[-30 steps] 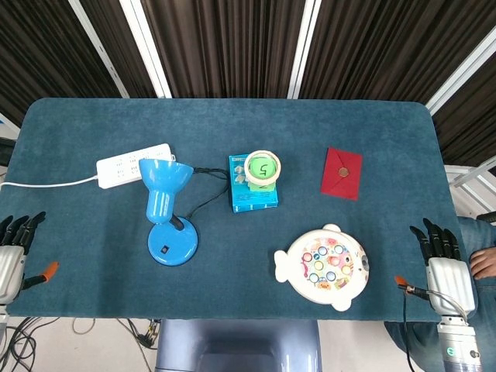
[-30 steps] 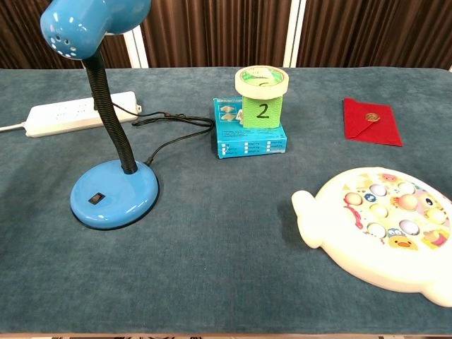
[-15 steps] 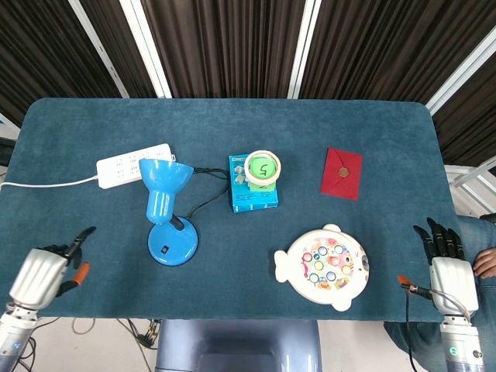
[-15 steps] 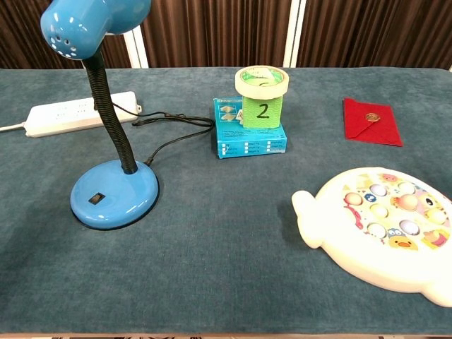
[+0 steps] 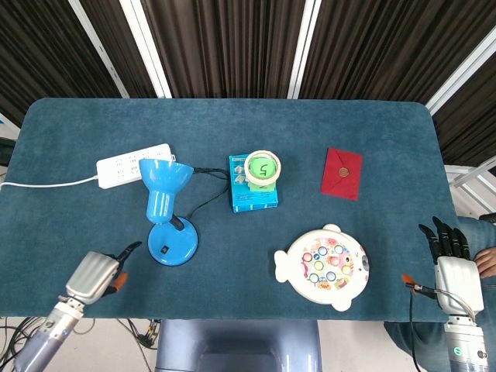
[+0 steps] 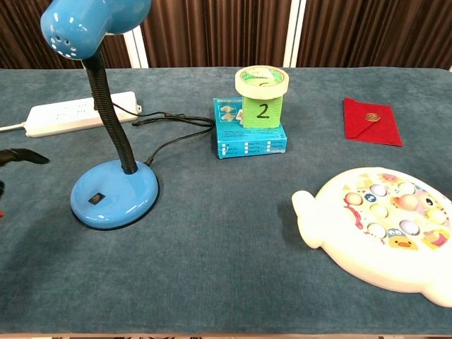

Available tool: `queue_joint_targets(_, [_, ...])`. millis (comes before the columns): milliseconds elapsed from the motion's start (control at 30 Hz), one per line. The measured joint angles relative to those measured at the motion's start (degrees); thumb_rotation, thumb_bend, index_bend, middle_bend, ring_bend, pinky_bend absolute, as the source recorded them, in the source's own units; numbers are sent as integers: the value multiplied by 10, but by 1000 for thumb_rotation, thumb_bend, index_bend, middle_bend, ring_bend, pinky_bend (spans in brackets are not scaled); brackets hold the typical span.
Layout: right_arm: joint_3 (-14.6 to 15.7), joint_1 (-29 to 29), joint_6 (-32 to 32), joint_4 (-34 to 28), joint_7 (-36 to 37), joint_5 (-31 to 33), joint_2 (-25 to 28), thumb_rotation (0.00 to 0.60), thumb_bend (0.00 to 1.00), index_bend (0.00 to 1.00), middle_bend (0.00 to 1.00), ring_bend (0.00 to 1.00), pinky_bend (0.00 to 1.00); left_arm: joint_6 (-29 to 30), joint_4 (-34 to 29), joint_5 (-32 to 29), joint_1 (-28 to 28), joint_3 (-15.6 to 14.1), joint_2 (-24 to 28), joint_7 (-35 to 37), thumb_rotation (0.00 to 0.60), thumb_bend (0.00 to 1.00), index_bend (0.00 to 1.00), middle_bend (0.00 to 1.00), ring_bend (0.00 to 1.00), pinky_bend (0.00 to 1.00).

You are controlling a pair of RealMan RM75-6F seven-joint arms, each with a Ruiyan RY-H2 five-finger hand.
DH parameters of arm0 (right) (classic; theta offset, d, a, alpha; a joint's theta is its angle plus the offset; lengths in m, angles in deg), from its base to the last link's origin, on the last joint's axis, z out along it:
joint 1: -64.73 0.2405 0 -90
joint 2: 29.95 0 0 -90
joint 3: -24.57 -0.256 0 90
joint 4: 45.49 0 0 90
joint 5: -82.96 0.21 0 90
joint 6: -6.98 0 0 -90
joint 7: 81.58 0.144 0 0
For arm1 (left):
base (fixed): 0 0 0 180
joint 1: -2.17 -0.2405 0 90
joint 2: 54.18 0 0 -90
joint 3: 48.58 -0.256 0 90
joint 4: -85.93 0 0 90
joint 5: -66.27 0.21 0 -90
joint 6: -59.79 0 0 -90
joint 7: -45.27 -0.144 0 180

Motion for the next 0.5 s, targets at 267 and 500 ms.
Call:
queue_joint_targets(267, [0, -1, -2, 0, 1, 0, 0, 600, 140, 141, 10, 10, 0, -46, 6, -11, 28, -3, -24, -4, 600, 467, 117, 682, 696, 781])
queue_joint_targets(500, [-3, -2, -5, -1, 6, 2, 3, 600, 141, 141, 10, 9, 0, -66, 14, -25, 39, -5, -43, -19, 600, 468, 117, 681, 696, 781])
